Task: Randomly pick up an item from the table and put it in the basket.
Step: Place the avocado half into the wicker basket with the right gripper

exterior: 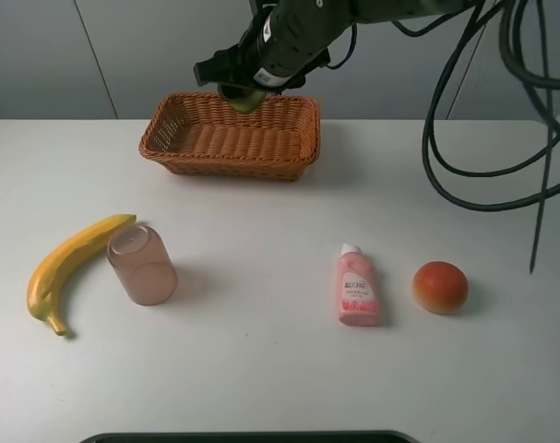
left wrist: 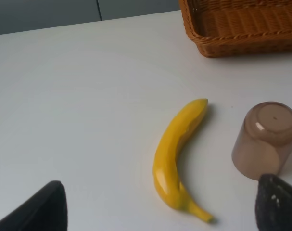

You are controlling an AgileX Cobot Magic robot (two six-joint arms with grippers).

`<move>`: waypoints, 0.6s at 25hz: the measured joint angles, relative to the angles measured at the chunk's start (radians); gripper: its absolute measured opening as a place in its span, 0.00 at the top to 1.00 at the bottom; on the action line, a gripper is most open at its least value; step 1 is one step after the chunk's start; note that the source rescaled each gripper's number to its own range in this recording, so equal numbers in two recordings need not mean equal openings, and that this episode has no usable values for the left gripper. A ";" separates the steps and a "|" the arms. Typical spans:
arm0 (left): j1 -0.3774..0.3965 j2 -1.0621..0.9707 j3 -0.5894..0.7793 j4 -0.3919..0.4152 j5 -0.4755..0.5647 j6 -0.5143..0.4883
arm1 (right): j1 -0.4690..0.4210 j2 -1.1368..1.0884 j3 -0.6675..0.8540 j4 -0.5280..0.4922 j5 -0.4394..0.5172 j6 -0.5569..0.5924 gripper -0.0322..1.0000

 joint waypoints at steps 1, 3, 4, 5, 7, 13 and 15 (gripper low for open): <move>0.000 0.000 0.000 0.000 0.000 0.000 | -0.007 0.029 0.000 -0.010 -0.033 0.000 0.97; 0.000 0.000 0.000 0.000 0.000 0.006 | -0.026 0.082 0.000 -0.020 -0.091 0.000 0.97; 0.000 0.000 0.000 0.000 0.000 0.007 | -0.030 0.109 0.000 -0.026 -0.124 0.000 0.97; 0.000 0.000 0.000 0.000 0.000 0.007 | -0.038 0.135 0.000 -0.037 -0.155 0.000 0.97; 0.000 0.000 0.000 0.000 0.000 0.007 | -0.046 0.174 0.000 -0.056 -0.210 0.000 0.97; 0.000 0.000 0.000 0.000 0.000 0.006 | -0.060 0.234 0.000 -0.072 -0.303 0.000 0.97; 0.000 0.000 0.000 0.000 0.000 0.006 | -0.061 0.237 0.000 -0.072 -0.305 0.000 0.97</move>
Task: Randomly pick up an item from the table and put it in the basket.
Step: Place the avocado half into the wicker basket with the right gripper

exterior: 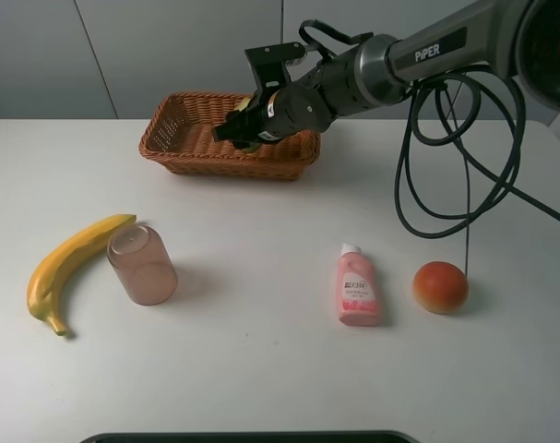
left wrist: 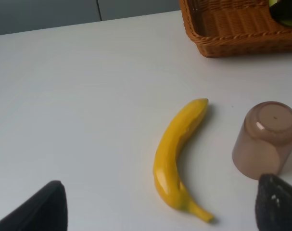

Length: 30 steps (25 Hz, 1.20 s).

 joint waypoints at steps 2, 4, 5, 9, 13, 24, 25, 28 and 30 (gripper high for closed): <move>0.000 0.000 0.000 0.000 0.000 0.000 | 0.000 0.000 0.000 -0.004 -0.009 -0.009 0.97; 0.000 0.000 0.000 0.000 0.000 0.000 | 0.000 0.000 0.000 -0.006 -0.011 -0.017 0.97; 0.000 0.000 0.000 0.000 0.000 0.000 | 0.000 0.000 0.000 -0.008 -0.011 -0.022 0.97; 0.000 0.000 0.000 0.000 0.000 0.000 | 0.000 0.000 0.000 -0.014 -0.011 -0.055 0.38; 0.000 0.000 0.000 0.000 0.000 0.000 | 0.000 0.000 0.000 -0.019 -0.011 -0.082 0.02; 0.000 0.000 0.000 0.000 0.000 0.000 | 0.000 -0.060 0.000 -0.019 0.060 -0.117 0.01; 0.000 0.000 0.000 0.000 0.000 0.000 | 0.000 -0.091 0.000 -0.025 0.083 -0.126 0.01; 0.000 0.000 0.000 0.000 0.000 0.000 | -0.002 -0.208 0.000 -0.053 0.162 -0.166 0.01; 0.000 0.000 0.000 0.000 0.000 0.000 | -0.008 -0.302 0.000 -0.054 0.246 -0.190 0.01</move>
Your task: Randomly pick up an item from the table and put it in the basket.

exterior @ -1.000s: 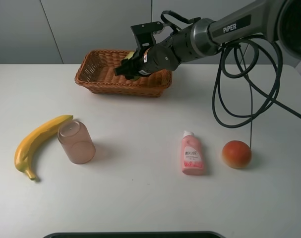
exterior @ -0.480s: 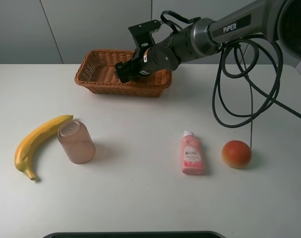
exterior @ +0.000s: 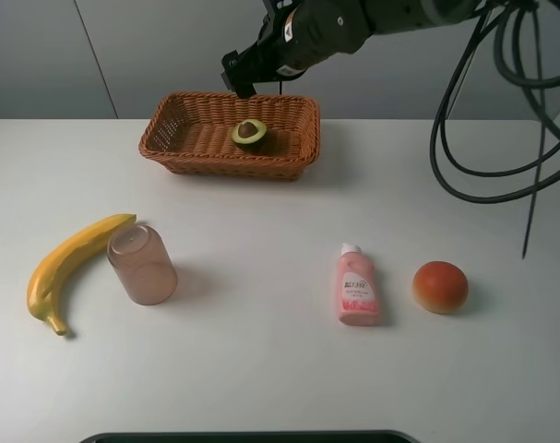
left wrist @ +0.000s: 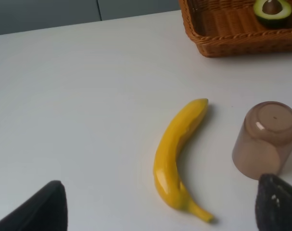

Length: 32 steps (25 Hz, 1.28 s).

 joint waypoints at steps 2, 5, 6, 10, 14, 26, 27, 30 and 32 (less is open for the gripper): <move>0.000 0.000 0.000 0.000 0.000 0.000 | -0.009 -0.089 0.000 -0.005 0.093 -0.015 0.01; 0.000 0.000 0.000 0.000 0.000 0.000 | -0.030 -0.222 0.000 -0.002 0.242 -0.057 0.01; 0.000 0.000 0.000 0.000 0.000 0.000 | -0.039 -0.266 0.000 0.013 0.288 -0.076 0.01; 0.000 0.000 0.000 0.000 0.000 0.000 | -0.107 -0.409 0.000 0.103 0.447 -0.181 0.01; 0.000 0.000 0.000 0.000 0.000 0.000 | -0.198 -0.513 0.000 0.166 0.611 -0.242 0.01; 0.000 0.000 0.000 0.000 0.000 0.000 | -0.354 -0.830 0.170 0.187 0.826 -0.237 0.01; 0.000 0.000 0.000 0.000 0.000 0.000 | -0.354 -0.869 0.199 0.187 0.829 -0.230 0.01; 0.000 0.000 0.000 0.000 0.000 0.000 | -0.354 -0.984 0.305 0.189 0.831 -0.199 0.01; 0.000 0.000 0.000 0.000 0.000 0.000 | -0.354 -1.062 0.369 0.189 0.831 -0.190 0.01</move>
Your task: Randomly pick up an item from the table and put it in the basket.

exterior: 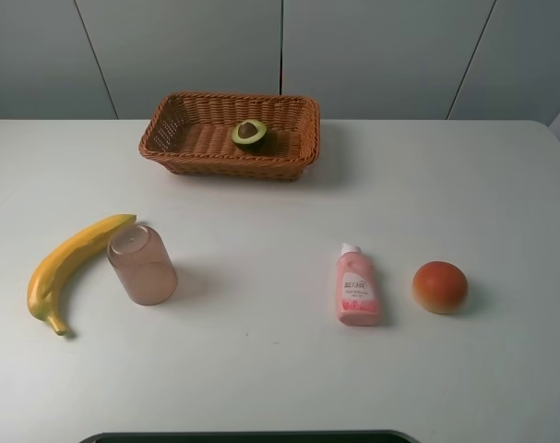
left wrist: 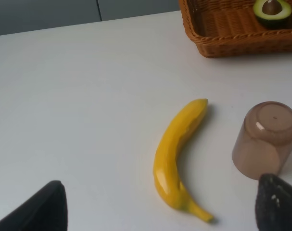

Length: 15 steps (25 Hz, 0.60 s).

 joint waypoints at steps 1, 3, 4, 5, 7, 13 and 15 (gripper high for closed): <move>0.000 0.000 0.000 0.000 0.000 0.000 | 0.000 -0.031 0.034 0.000 0.000 0.003 0.01; 0.000 0.000 0.000 0.000 0.000 0.000 | 0.000 -0.102 0.092 0.000 0.000 0.003 0.01; 0.000 0.000 0.000 0.000 0.000 0.000 | 0.000 -0.130 0.119 0.000 0.003 0.000 0.01; 0.000 0.000 0.000 0.000 0.000 0.000 | 0.000 -0.162 0.143 0.000 0.003 -0.007 0.01; 0.000 0.000 0.000 0.000 0.000 0.000 | 0.000 -0.219 0.180 0.000 0.005 -0.016 0.00; 0.000 0.000 0.000 0.000 0.000 0.000 | 0.000 -0.360 0.266 0.000 0.014 -0.034 0.01; 0.000 0.000 0.000 0.000 0.000 0.000 | 0.000 -0.408 0.308 0.019 0.016 -0.034 0.01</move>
